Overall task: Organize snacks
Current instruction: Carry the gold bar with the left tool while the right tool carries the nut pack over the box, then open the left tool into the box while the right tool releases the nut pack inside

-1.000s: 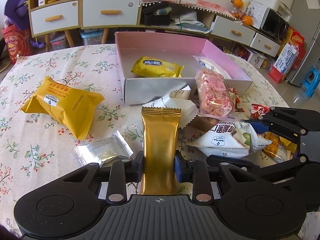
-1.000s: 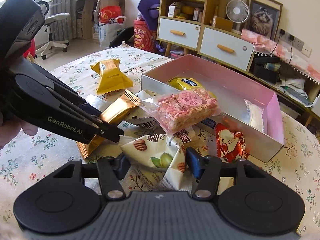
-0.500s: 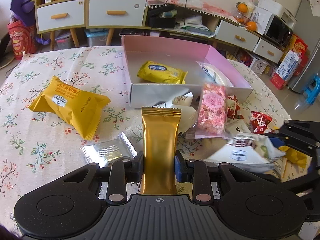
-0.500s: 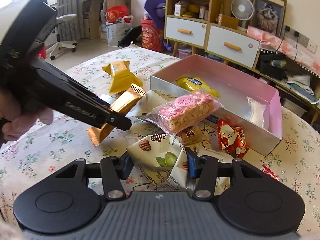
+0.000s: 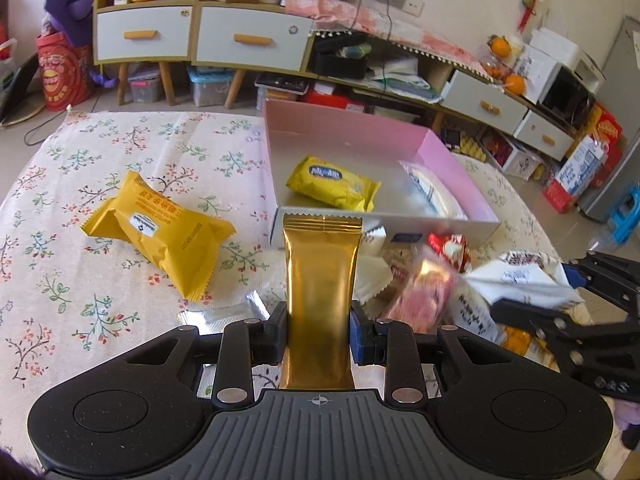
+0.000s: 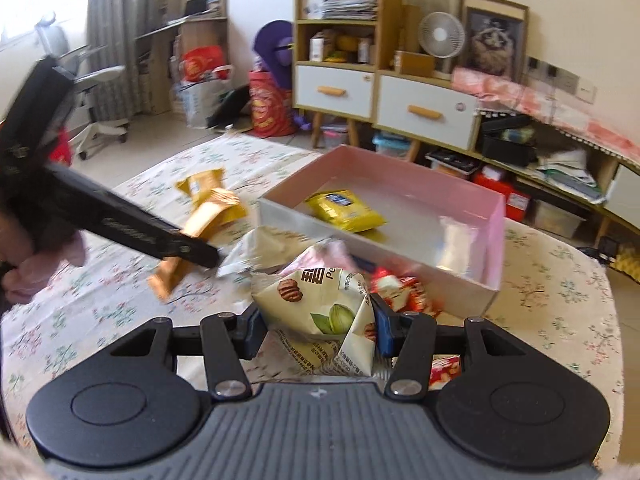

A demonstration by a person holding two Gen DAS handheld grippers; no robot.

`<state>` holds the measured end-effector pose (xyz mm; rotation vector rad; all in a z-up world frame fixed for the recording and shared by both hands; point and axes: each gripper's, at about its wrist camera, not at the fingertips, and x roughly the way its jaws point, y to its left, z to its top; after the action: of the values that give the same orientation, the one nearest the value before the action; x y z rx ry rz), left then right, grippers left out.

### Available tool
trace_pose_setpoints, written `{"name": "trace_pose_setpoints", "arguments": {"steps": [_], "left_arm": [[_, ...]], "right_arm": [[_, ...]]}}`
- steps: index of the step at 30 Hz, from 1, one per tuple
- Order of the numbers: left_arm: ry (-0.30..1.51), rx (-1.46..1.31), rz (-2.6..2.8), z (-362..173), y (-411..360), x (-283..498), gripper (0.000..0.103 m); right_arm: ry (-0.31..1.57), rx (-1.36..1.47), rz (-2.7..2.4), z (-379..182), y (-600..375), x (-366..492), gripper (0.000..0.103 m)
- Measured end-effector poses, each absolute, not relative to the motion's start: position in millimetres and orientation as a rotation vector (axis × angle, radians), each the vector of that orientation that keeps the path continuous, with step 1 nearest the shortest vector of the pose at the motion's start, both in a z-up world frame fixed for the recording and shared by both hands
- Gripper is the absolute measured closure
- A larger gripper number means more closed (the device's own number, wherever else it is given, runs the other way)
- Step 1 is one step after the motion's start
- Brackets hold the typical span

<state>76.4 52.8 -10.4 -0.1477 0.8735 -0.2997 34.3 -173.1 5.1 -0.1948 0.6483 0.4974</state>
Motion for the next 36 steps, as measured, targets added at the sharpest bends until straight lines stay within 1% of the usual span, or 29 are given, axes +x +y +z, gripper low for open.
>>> {"name": "trace_pose_setpoints", "arguments": {"steps": [7,19,29,36], "left_arm": [[0.864,-0.134,-0.296,1,40,99,0.076],[0.833,-0.093,-0.334,22,-1,172,0.076],[0.895,-0.122,-0.329,-2,-25,231,0.076],[0.934,-0.149,-0.328,-17,-35,251,0.076]], "right_arm": [[0.606,-0.067,0.402,12,-181,72,0.055],[0.582,0.077,0.29,-4,-194,111,0.054],[0.585,0.135,0.235,-13,-201,127,0.054],[0.6,0.126,0.209,-17,-205,132,0.054]]}}
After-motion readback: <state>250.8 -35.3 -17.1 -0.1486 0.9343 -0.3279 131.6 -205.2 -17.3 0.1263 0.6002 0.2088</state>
